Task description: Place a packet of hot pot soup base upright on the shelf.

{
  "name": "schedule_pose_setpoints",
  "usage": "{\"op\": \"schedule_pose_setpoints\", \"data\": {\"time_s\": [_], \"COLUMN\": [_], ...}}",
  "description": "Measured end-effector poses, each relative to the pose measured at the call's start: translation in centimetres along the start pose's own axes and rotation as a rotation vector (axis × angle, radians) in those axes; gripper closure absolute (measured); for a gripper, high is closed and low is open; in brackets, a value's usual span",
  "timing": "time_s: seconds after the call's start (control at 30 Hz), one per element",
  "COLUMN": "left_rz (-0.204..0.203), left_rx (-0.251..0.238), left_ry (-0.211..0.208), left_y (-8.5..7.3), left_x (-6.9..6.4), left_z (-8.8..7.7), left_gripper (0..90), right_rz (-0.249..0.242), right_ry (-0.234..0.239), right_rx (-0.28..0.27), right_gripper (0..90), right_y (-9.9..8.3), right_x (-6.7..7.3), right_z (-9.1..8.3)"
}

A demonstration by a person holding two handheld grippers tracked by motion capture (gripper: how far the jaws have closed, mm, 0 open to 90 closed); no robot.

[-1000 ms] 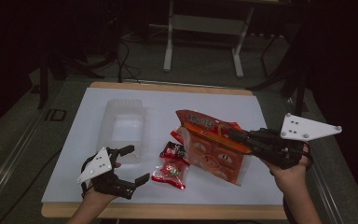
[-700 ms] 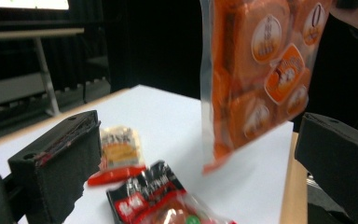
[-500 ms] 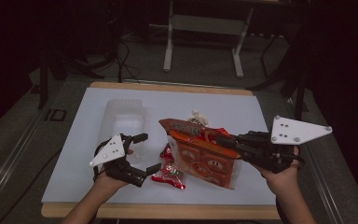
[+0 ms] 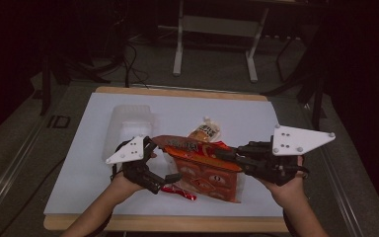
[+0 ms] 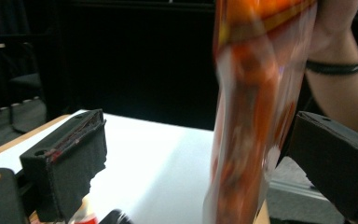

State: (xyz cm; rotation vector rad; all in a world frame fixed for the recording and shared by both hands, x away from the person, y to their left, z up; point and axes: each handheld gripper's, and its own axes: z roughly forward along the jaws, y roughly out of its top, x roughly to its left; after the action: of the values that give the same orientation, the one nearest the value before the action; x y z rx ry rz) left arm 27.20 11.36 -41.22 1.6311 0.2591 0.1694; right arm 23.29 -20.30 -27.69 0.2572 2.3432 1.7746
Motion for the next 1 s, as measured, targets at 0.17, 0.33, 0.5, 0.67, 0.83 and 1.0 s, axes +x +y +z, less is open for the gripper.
{"op": "schedule_pose_setpoints", "data": {"time_s": [0.17,0.33,0.5,0.67,0.83,1.0], "left_rz": [0.002,0.010,0.048,0.058,0.071,0.088], "left_rx": [0.010,0.018,0.035,0.066,0.084,0.097], "left_ry": [-0.074,-0.110,-0.130,-0.145,-0.171,-0.162], "left_y": [0.4,0.4,0.3,0.4,0.7,1.2], "left_x": [-0.2,-0.1,-0.3,-0.3,-0.8,-0.9], "left_z": [0.9,1.2,1.6,2.0,2.2,2.0], "left_gripper": [15.4,33.6,54.3,66.3,70.8,71.3], "right_rz": [0.011,0.013,0.021,0.029,0.047,0.049], "right_ry": [0.011,0.016,0.007,0.001,0.003,0.002], "right_rx": [0.006,0.010,0.015,0.017,0.012,0.018], "right_gripper": [89.3,89.3,89.3,89.2,89.1,88.9], "right_y": [-0.5,-0.8,-1.1,-1.5,-1.8,-1.8], "right_x": [0.0,-0.1,-0.3,-0.5,-1.0,-1.0], "right_z": [0.5,0.6,0.5,0.3,-0.4,-0.5]}}
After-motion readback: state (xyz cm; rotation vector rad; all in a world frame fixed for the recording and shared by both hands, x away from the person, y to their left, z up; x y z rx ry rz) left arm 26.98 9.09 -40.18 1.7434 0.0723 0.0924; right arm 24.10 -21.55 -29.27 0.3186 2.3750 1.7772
